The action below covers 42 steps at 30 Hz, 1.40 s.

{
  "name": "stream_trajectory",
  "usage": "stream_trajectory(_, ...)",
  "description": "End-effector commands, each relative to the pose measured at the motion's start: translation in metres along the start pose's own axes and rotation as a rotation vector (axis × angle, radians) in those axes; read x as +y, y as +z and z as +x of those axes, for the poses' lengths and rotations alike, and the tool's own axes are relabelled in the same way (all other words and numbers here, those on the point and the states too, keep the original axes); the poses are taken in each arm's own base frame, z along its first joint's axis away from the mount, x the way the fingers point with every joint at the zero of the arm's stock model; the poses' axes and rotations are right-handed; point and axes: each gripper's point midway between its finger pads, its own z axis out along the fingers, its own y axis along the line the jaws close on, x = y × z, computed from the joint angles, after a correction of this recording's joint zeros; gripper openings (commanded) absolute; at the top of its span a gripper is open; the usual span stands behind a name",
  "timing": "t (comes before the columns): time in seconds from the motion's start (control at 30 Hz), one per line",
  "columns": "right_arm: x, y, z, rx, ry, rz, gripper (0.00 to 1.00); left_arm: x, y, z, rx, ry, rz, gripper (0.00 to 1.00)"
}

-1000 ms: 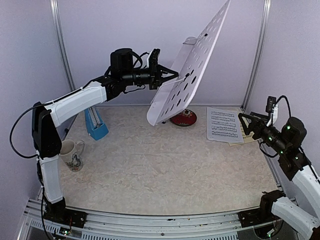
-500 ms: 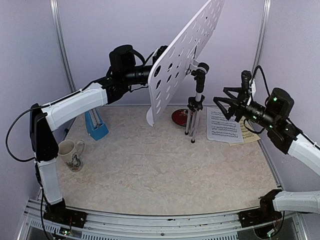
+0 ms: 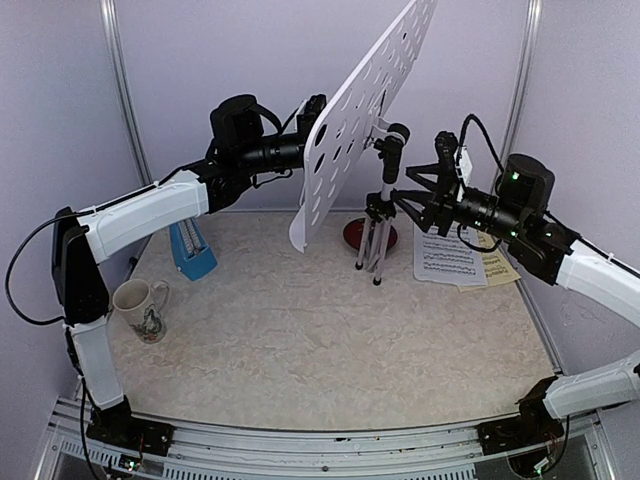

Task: Set up the instrument practice props

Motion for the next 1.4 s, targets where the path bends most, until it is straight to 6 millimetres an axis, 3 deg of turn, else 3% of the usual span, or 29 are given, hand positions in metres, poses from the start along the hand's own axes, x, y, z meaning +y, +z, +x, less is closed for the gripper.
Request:
stream_trajectory(0.0,-0.007,0.009,-0.009,-0.044,-0.064,0.053,0.66,-0.148,-0.039,-0.032,-0.172,0.288,0.295,0.0)
stream_trajectory(0.3,-0.013,0.036,-0.011,-0.064,-0.104,0.075,0.59,-0.145,-0.042,-0.033,-0.192,0.282,0.286,0.0)
stream_trajectory(0.6,-0.018,0.054,-0.021,-0.118,-0.126,0.115,0.44,-0.143,-0.047,-0.034,-0.203,0.259,0.304,0.0)
stream_trajectory(0.73,-0.019,0.057,-0.024,-0.137,-0.13,0.123,0.32,-0.141,-0.051,-0.034,-0.21,0.247,0.309,0.0)
stream_trajectory(0.97,-0.013,0.054,-0.039,-0.174,-0.132,0.089,0.0,-0.137,-0.059,-0.038,-0.231,0.247,0.303,0.0)
stream_trajectory(1.03,-0.009,0.052,-0.046,-0.189,-0.124,0.062,0.0,-0.136,-0.063,-0.04,-0.238,0.248,0.302,0.0)
stream_trajectory(1.1,-0.007,0.05,-0.055,-0.213,-0.118,0.048,0.0,-0.134,-0.068,-0.043,-0.252,0.246,0.301,0.1)
stream_trajectory(1.23,-0.003,0.045,-0.07,-0.251,-0.101,0.021,0.0,-0.133,-0.081,-0.05,-0.28,0.261,0.298,0.43)
stream_trajectory(1.37,-0.002,0.04,-0.086,-0.286,-0.084,0.013,0.0,-0.129,-0.095,-0.056,-0.304,0.275,0.272,0.56)
